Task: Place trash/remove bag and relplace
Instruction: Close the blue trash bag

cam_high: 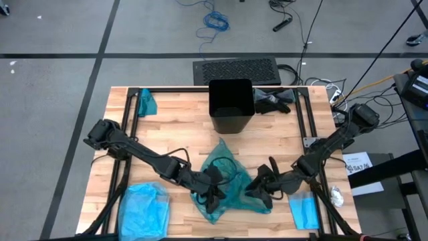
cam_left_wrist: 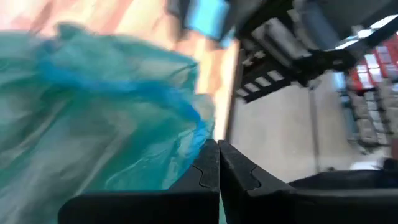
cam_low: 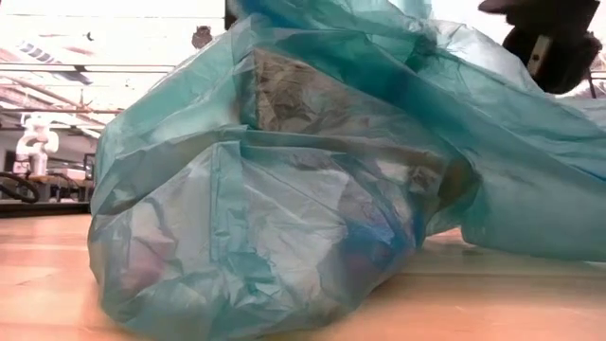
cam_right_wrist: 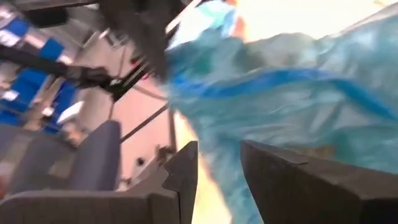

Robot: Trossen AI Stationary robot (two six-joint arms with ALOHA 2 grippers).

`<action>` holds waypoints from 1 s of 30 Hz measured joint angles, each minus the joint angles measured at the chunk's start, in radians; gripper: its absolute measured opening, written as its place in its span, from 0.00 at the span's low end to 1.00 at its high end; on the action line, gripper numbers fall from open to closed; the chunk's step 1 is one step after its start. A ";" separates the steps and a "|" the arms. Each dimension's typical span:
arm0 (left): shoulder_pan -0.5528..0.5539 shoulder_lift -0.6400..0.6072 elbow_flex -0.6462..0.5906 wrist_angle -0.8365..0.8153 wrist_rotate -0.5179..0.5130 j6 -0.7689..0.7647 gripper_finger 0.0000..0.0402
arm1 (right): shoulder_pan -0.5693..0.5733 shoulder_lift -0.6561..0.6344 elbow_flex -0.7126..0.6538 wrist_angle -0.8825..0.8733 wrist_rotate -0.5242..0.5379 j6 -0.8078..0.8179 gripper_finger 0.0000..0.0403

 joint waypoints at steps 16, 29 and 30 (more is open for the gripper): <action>0.040 -0.070 -0.005 -0.203 -0.106 0.033 0.00 | -0.073 0.185 0.000 0.224 -0.060 -0.019 0.28; 0.034 0.137 -0.010 0.436 0.054 0.012 0.00 | -0.336 0.260 0.000 0.289 -0.238 -0.129 0.17; 0.029 0.138 -0.010 0.521 0.056 0.029 0.00 | -0.354 0.260 0.000 0.279 -0.246 -0.131 0.16</action>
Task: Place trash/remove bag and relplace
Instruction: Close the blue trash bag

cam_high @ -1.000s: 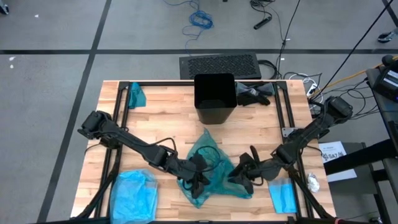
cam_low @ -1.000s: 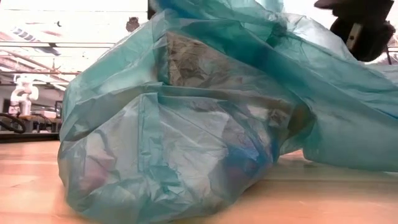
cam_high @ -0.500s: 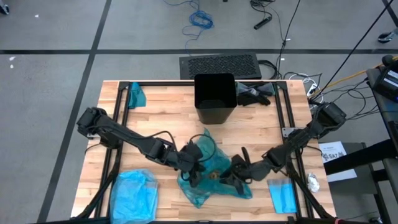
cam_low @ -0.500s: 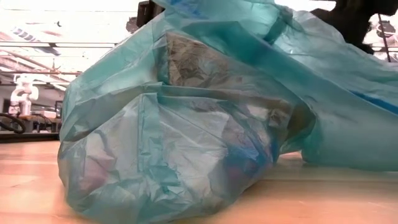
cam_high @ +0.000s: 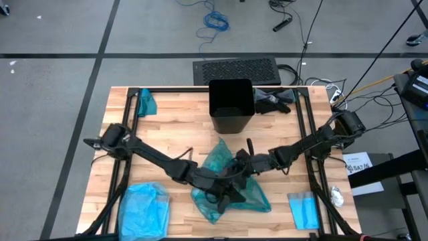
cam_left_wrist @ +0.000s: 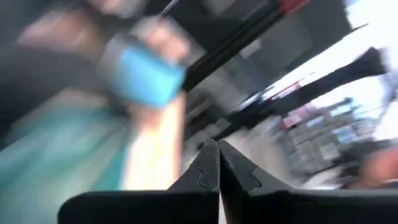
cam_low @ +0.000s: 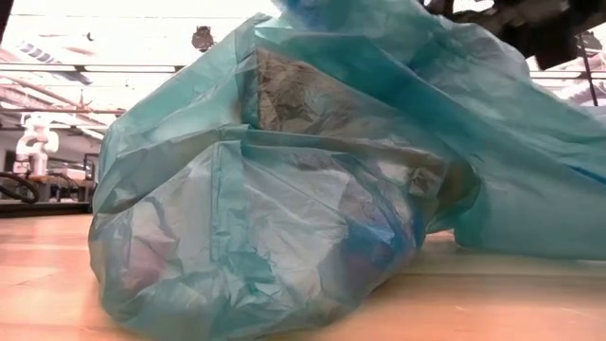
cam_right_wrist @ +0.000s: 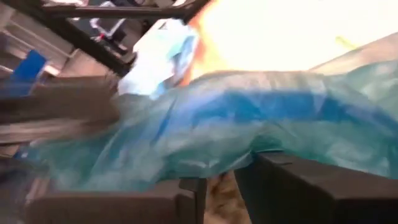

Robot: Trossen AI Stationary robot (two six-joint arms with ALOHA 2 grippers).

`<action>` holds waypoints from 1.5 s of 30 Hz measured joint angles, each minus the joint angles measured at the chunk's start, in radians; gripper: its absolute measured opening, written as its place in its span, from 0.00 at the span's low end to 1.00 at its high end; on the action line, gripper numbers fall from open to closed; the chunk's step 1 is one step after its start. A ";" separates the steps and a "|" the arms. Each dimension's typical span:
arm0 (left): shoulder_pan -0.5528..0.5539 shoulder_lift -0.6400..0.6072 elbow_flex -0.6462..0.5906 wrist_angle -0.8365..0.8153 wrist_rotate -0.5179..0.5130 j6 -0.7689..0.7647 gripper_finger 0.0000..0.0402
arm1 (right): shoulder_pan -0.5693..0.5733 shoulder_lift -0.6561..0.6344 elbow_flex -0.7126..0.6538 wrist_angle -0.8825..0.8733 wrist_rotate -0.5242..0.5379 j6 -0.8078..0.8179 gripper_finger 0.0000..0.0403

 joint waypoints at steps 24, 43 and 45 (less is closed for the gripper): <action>0.035 -0.147 0.003 -0.510 -0.103 0.106 0.00 | 0.031 -0.004 0.000 -0.005 -0.053 0.043 0.12; -0.014 -0.268 0.016 -0.350 -0.228 0.232 0.00 | -0.115 -0.005 0.000 -0.031 -0.138 -0.045 0.12; -0.028 -0.308 0.015 -0.549 -0.321 0.203 0.00 | -0.106 -0.005 0.000 -0.029 -0.137 -0.041 0.12</action>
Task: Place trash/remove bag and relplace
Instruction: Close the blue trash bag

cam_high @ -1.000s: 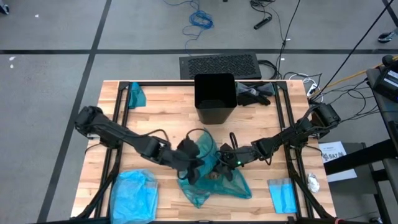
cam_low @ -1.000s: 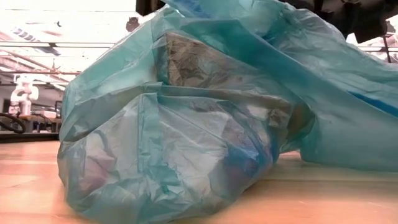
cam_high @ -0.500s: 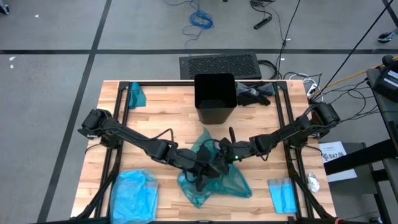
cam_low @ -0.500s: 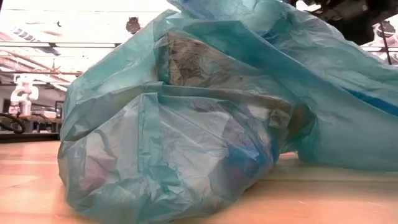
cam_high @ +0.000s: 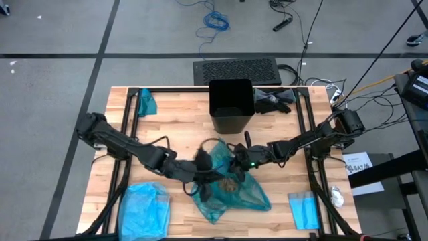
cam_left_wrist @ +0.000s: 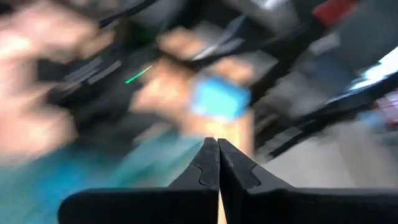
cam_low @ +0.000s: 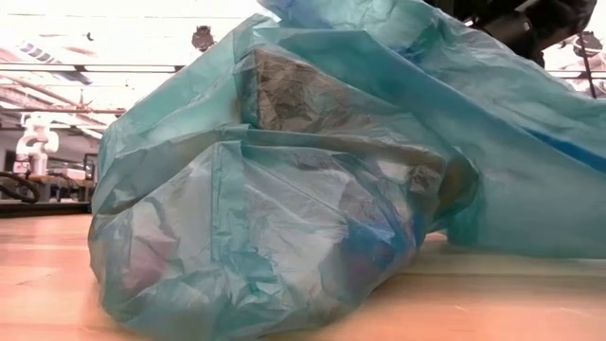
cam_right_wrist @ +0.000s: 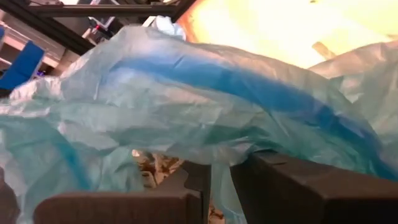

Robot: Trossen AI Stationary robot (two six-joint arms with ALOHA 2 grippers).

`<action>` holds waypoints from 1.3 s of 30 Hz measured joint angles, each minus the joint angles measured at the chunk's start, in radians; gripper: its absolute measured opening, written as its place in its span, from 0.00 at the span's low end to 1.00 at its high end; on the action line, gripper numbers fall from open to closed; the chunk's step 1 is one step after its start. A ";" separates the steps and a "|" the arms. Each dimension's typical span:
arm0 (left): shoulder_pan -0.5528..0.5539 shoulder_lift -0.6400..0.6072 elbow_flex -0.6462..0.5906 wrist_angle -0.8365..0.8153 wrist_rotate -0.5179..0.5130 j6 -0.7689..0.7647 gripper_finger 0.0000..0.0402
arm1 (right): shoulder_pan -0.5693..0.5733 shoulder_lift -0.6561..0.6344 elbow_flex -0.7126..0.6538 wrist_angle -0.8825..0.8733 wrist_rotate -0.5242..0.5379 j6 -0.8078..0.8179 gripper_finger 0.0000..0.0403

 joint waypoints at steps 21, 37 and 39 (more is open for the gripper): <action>0.054 0.097 -0.094 0.206 0.190 -0.101 0.00 | 0.027 0.000 0.000 0.016 0.004 0.016 0.12; 0.133 0.214 -0.030 0.403 0.343 -0.030 0.00 | -0.051 0.020 0.000 0.083 -0.165 -0.010 0.12; 0.145 0.210 -0.029 0.398 0.343 -0.026 0.00 | -0.042 -0.005 -0.010 0.079 -0.152 0.000 0.12</action>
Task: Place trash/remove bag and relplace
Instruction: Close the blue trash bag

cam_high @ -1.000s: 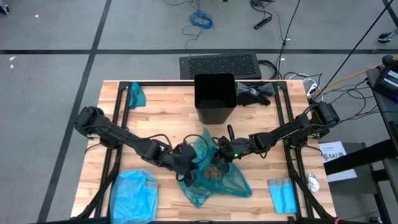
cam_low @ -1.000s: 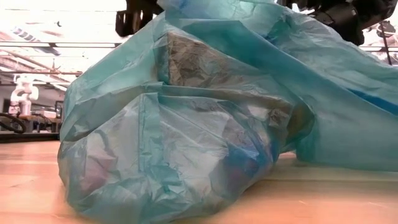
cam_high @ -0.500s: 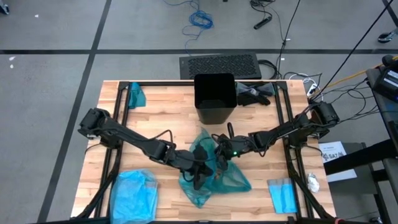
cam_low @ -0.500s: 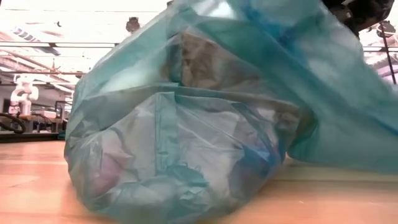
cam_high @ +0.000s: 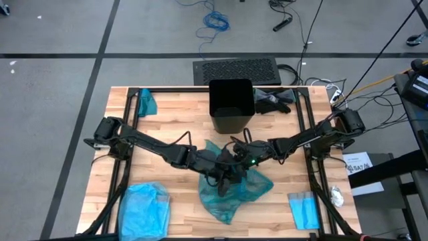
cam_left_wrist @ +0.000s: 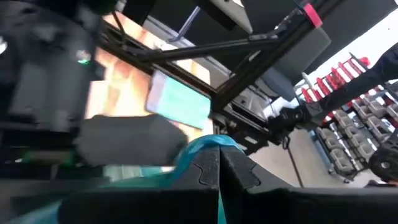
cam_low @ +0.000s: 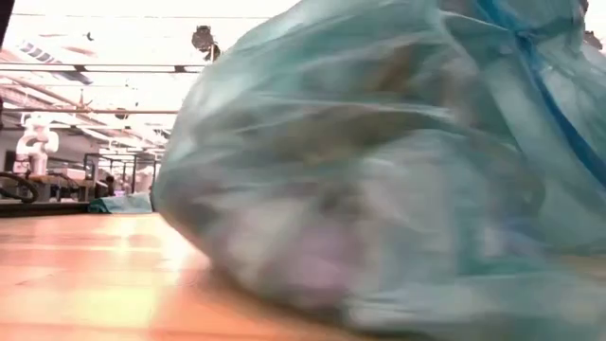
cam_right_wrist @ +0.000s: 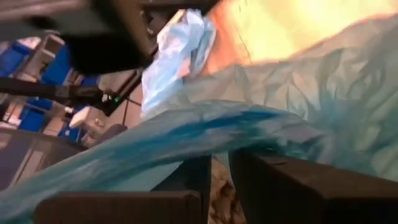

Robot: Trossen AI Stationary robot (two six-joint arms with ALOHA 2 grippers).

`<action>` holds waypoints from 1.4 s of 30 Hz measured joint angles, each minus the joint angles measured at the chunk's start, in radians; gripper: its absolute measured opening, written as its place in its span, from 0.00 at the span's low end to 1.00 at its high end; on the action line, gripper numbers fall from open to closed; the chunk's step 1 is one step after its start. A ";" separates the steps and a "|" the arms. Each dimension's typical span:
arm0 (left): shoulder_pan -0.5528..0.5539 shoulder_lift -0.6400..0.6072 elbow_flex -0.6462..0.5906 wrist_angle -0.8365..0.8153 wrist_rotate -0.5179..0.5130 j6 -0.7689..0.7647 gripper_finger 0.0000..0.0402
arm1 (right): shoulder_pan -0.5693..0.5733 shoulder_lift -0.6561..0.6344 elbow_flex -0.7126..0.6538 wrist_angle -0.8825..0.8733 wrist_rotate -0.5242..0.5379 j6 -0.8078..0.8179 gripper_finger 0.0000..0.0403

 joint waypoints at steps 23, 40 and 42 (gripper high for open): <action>0.183 -0.002 0.028 -0.160 0.220 0.133 0.00 | 0.295 -0.432 -0.051 -0.223 0.391 0.154 0.12; 0.261 -0.002 0.030 -0.305 0.362 0.243 0.00 | 0.305 -0.338 0.160 -0.461 0.562 0.084 0.01; 0.271 -0.002 0.030 -0.305 0.384 0.263 0.00 | 0.301 -0.304 0.161 -0.410 0.560 0.095 0.00</action>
